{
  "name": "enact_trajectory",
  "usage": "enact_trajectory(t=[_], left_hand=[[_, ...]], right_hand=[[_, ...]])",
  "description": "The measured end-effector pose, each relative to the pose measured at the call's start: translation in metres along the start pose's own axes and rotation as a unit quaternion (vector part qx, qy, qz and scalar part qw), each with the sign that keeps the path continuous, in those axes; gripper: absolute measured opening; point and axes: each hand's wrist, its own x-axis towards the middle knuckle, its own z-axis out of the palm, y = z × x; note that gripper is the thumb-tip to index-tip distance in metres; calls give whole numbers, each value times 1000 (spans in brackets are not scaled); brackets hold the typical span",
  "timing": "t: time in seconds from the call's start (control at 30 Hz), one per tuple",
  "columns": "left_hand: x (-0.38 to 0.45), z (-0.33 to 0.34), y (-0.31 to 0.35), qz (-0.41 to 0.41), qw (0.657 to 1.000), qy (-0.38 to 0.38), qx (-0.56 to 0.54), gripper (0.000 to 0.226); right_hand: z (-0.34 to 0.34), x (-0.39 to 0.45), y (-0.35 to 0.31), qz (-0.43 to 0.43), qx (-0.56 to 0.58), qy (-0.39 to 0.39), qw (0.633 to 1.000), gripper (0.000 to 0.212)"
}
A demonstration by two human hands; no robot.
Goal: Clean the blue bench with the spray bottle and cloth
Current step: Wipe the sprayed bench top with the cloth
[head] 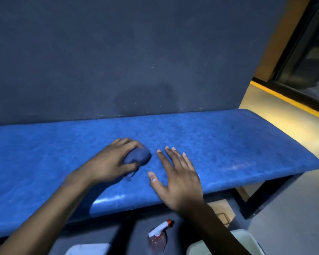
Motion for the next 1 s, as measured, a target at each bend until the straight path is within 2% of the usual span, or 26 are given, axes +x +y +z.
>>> enact_trajectory(t=[0.1,0.17,0.23,0.33,0.43,0.5,0.57,0.63,0.7,0.8,0.87,1.0], left_hand=[[-6,-13,-23,-29,999,-12,-7,49],[21,-11,-30,-68,997,17,11,53],[60,0,-25,-85,996,33,11,47],[103,18,-2,-75,997,17,-8,47],[99,23,17,-47,999,13,-10,45],[73,19,23,5,1000,7,-14,44],[41,14,25,49,998,-1,-28,46],[19,11,24,66,996,7,-59,43],[16,9,23,45,994,35,-94,40],[50,8,36,15,984,96,-150,35],[92,16,53,30,974,138,-180,28],[189,61,95,25,965,167,-201,23]], right_hand=[[3,1,0,-3,-4,-8,1000,74],[4,2,0,-6,-6,-16,1000,74],[3,2,0,-6,-8,-17,1000,73],[0,3,-1,-1,-12,-31,999,74],[-7,3,2,-12,17,-45,999,70],[-17,4,8,-22,57,-26,998,58],[-32,11,26,-29,62,31,997,47],[-50,20,54,2,55,78,995,43],[-67,27,91,67,20,88,994,45],[-75,25,143,208,-80,9,975,61],[-72,21,164,276,-87,-40,956,71],[-61,23,172,295,-80,-20,952,77]])
